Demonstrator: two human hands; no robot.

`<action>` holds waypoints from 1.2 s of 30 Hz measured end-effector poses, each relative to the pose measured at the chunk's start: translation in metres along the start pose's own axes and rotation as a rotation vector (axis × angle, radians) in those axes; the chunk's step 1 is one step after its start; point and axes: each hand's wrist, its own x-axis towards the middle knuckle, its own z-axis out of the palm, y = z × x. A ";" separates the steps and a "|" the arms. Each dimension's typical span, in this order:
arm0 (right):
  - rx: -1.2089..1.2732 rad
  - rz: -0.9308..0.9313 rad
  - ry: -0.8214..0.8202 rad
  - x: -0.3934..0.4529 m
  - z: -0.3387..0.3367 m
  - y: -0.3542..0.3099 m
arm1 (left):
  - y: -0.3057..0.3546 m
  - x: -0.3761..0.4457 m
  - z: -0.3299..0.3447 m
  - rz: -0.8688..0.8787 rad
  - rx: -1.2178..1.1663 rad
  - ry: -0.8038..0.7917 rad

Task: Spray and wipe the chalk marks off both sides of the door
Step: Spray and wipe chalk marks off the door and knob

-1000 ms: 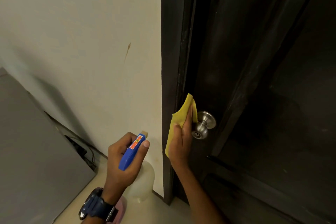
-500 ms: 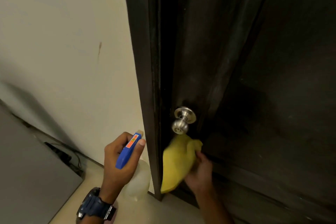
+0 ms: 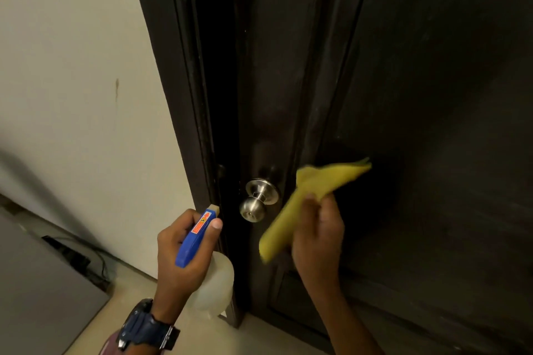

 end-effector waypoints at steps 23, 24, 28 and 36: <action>-1.299 -0.664 -0.447 -0.010 -0.090 0.143 | 0.006 -0.012 -0.014 -0.029 -0.002 0.063; -1.280 -0.669 -0.381 -0.004 -0.089 0.131 | 0.004 -0.011 -0.013 -0.032 -0.004 0.059; -1.171 -0.772 -0.019 0.060 -0.074 0.043 | -0.001 -0.010 -0.006 -0.037 -0.028 0.035; -1.287 -0.854 0.209 0.129 -0.066 -0.055 | -0.002 -0.006 0.013 -0.076 -0.073 0.019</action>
